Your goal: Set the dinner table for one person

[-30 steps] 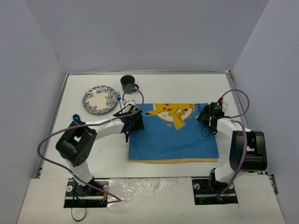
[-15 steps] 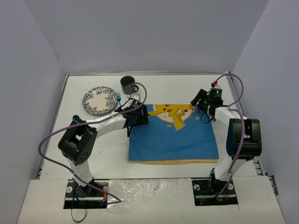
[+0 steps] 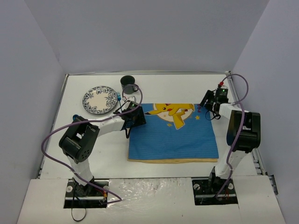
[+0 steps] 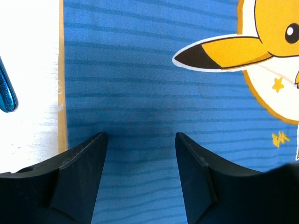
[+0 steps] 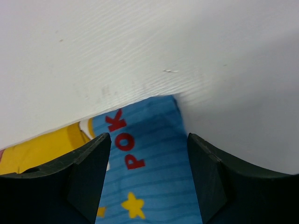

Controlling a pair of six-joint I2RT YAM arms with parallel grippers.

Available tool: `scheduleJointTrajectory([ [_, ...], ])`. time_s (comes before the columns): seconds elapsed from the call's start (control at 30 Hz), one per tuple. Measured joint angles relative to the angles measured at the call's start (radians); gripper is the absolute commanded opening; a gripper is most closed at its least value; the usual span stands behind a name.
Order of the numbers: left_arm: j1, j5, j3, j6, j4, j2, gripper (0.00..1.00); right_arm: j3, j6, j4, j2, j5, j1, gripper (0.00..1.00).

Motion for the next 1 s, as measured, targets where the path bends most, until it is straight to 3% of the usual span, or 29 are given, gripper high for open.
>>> scheduleJointTrajectory([
  [0.23,0.002,0.02,0.014,-0.01,-0.019,-0.005,0.72,0.029,-0.053,-0.124,-0.104,0.141,0.051,0.7],
  [0.3,0.002,0.026,0.031,0.004,-0.058,-0.007,0.75,0.029,-0.057,-0.148,-0.161,0.175,0.12,0.73],
  [0.4,-0.002,0.024,0.058,0.036,-0.13,-0.025,0.77,0.029,-0.059,-0.173,-0.243,0.216,0.255,0.85],
  [0.57,-0.019,-0.044,0.074,0.105,-0.224,-0.147,0.8,0.014,-0.037,-0.225,-0.292,0.265,0.453,0.94],
  [0.77,-0.027,-0.091,0.074,0.148,-0.244,-0.175,0.78,-0.091,0.017,-0.273,-0.292,0.293,0.484,0.93],
  [1.0,-0.028,-0.118,0.069,0.158,-0.253,0.01,0.61,-0.169,0.058,-0.294,-0.257,0.3,0.469,0.88],
])
